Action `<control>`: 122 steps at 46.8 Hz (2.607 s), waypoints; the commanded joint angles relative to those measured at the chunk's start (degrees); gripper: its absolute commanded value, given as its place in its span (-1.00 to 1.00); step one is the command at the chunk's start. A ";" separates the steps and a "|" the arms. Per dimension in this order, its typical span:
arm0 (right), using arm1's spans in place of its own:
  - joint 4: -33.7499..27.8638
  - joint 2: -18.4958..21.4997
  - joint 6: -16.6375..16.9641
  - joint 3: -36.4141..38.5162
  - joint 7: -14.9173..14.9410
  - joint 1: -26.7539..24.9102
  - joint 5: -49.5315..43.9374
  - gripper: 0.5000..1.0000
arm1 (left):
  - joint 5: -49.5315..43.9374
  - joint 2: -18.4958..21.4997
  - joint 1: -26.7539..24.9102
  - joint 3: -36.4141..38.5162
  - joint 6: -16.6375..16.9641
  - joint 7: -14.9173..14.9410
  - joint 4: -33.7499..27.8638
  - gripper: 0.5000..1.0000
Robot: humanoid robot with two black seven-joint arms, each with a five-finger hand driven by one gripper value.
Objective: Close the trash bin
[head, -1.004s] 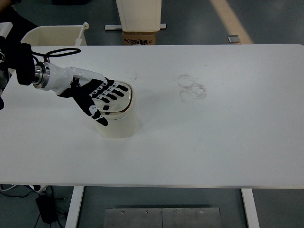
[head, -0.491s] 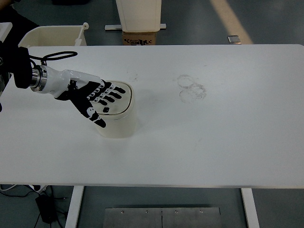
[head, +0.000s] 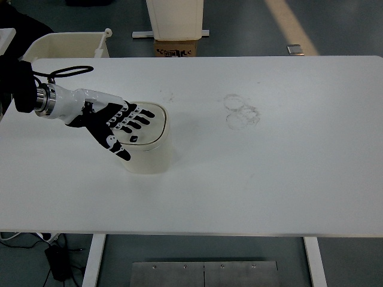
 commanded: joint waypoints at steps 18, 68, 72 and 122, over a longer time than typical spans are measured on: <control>0.00 0.00 0.01 0.00 0.00 0.00 0.00 0.97 | 0.00 -0.59 0.43 -0.08 0.08 -0.01 0.14 1.00; 0.00 0.00 0.01 0.00 0.00 0.00 0.00 0.97 | 0.00 0.03 1.13 -0.08 0.08 -0.01 0.23 1.00; 0.00 0.00 0.01 0.00 0.00 0.00 0.00 0.97 | 0.00 0.12 1.05 -0.17 0.08 -0.01 0.32 1.00; -0.09 0.00 0.01 0.00 0.00 0.00 0.00 0.97 | -1.23 0.73 0.52 -12.81 -0.45 -0.63 11.82 1.00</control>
